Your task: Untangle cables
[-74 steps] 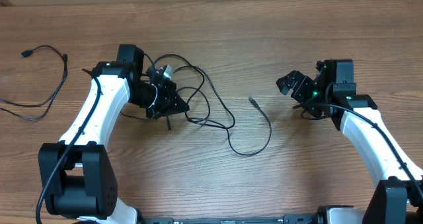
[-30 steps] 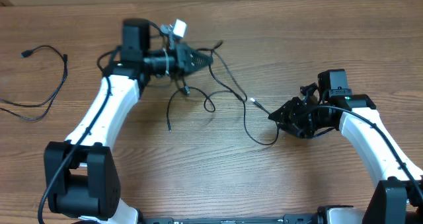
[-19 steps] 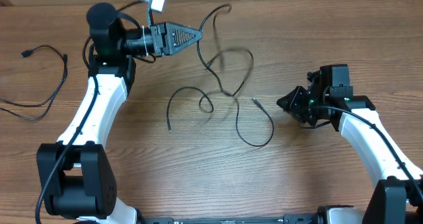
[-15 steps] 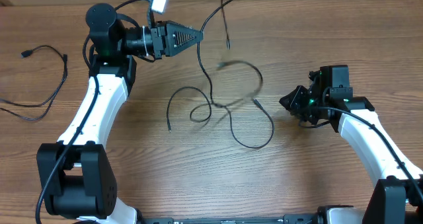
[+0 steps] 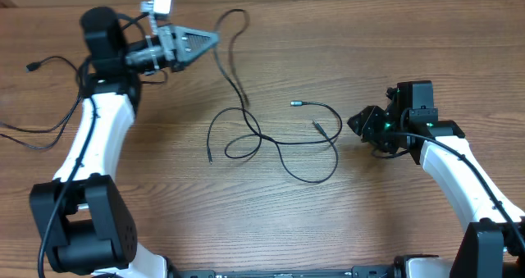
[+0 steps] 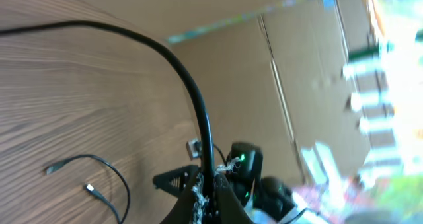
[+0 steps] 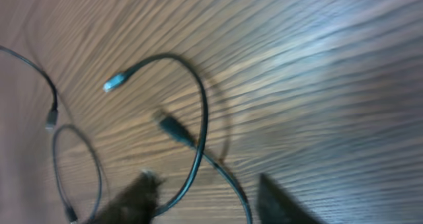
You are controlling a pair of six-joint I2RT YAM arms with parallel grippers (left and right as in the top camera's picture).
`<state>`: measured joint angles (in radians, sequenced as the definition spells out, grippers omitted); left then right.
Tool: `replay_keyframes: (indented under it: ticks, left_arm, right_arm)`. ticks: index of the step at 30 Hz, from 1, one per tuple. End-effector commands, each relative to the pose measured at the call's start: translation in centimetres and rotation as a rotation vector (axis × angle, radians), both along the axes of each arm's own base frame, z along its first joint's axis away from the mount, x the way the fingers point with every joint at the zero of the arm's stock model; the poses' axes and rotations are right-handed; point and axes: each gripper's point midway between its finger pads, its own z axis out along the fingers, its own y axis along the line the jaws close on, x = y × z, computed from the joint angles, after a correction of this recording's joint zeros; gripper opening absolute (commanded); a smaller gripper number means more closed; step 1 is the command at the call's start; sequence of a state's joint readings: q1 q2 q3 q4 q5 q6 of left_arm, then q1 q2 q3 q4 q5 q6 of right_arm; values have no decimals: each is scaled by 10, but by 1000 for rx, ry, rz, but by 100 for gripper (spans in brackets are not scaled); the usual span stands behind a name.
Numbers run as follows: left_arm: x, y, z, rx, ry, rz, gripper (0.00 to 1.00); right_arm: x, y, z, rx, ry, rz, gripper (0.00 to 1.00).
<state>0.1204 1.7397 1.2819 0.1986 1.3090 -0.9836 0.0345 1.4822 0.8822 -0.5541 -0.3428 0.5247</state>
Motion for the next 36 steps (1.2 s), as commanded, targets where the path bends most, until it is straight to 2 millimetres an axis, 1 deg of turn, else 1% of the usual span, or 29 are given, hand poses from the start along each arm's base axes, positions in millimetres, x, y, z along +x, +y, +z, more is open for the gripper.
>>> replay_keyframes:
  ticks: [1, 2, 5, 7, 9, 12, 14, 16, 17, 19, 25, 26, 27, 28, 29, 30, 32, 36]
  left_arm:
    - [9, 29, -1, -43, 116, 83, 4]
    - [11, 36, -2, -44, 118, 99, 4]
    - [15, 56, -4, -21, 83, 150, 4]
    - [17, 64, -12, 10, 66, 181, 4]
    - [19, 70, -26, 63, 65, 221, 4]
    - [19, 78, -60, 170, 137, 294, 4]
    - [14, 84, -88, 255, 230, 344, 4]
    - [7, 90, -109, 340, 296, 375, 4]
    - [4, 91, -117, 375, 311, 375, 4]
    - [-6, 91, -127, 421, 335, 356, 4]
    - [-30, 86, -142, 448, 444, 309, 5]
    - [-33, 90, -148, 475, 473, 323, 7]
    - [-35, 95, -154, 511, 495, 344, 12]
    - [-37, 101, -160, 545, 517, 363, 25]
    - [-39, 105, -164, 573, 537, 377, 45]
    - [-43, 108, -168, 597, 560, 387, 59]
    - [-49, 109, -171, 614, 593, 385, 65]
    - [-60, 113, -168, 687, 659, 391, 65]
  right_arm:
    - [-6, 24, 8, 129, 5, 70, 61]
    - [-8, 29, 10, 156, 9, 84, 63]
    - [-15, 39, 14, 220, 28, 114, 64]
    - [-19, 42, 15, 241, 43, 122, 64]
    - [-21, 42, 15, 245, 52, 123, 63]
    - [-22, 42, 14, 245, 57, 123, 62]
    - [-22, 42, 14, 245, 57, 123, 62]
    - [-23, 42, 14, 245, 62, 122, 62]
    - [-24, 42, 13, 245, 66, 122, 61]
    - [-25, 42, 13, 245, 76, 120, 61]
    - [-27, 42, 12, 245, 84, 119, 57]
    - [-27, 42, 12, 245, 84, 119, 56]
    - [-27, 42, 12, 245, 85, 119, 56]
    - [-27, 42, 12, 245, 85, 119, 55]
    - [-27, 42, 12, 245, 84, 120, 55]
    - [-27, 42, 12, 245, 84, 120, 55]
    - [-27, 42, 12, 245, 84, 120, 55]
    - [-26, 42, 12, 245, 80, 120, 55]
